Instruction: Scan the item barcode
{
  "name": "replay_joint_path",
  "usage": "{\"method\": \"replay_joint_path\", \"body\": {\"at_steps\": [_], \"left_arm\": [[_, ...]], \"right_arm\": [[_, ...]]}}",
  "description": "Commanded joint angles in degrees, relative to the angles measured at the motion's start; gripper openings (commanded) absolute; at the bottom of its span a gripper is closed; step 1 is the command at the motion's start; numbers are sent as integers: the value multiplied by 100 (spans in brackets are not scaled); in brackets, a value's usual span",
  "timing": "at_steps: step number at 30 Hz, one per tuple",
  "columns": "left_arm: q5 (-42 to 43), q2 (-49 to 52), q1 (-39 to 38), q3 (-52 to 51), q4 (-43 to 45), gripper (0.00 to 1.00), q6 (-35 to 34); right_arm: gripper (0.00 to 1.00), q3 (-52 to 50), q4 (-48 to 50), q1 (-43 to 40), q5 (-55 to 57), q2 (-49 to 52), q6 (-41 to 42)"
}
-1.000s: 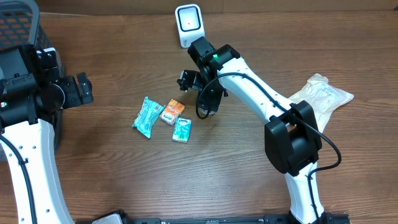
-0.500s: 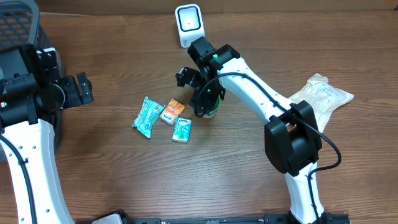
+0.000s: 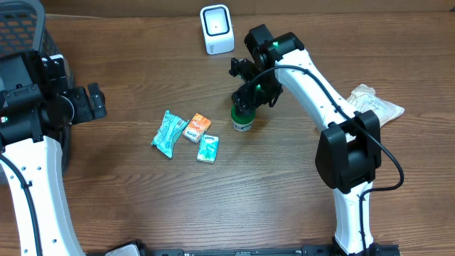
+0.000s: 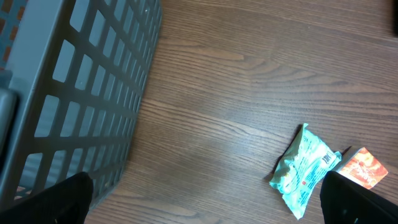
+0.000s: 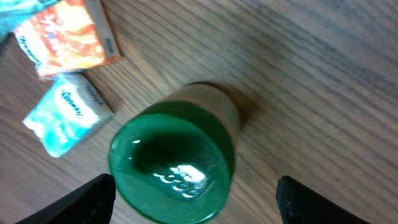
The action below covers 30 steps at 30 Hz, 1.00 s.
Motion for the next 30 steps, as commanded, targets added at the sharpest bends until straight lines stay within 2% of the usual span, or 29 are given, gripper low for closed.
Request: {"method": "replay_joint_path", "body": {"at_steps": [1, 6, 12, 18, 22, 30], "left_arm": [[48, 20, -33, 33, 17, 100, 66], [48, 20, -33, 33, 17, 100, 66], [48, 20, -33, 33, 17, 100, 66], [48, 20, -33, 33, 17, 99, 66], [48, 20, -33, 33, 17, 99, 66], [48, 20, -33, 33, 17, 100, 66]], "right_arm": [[84, 101, 11, 131, -304, 7, 219], [84, 101, 79, 236, -234, 83, 345], [84, -173, 374, 367, 678, 118, 649], [84, -538, 632, 424, 999, 118, 662], [77, -544, 756, 422, 994, 118, 660], [75, -682, 909, 435, 997, 118, 656]]}}
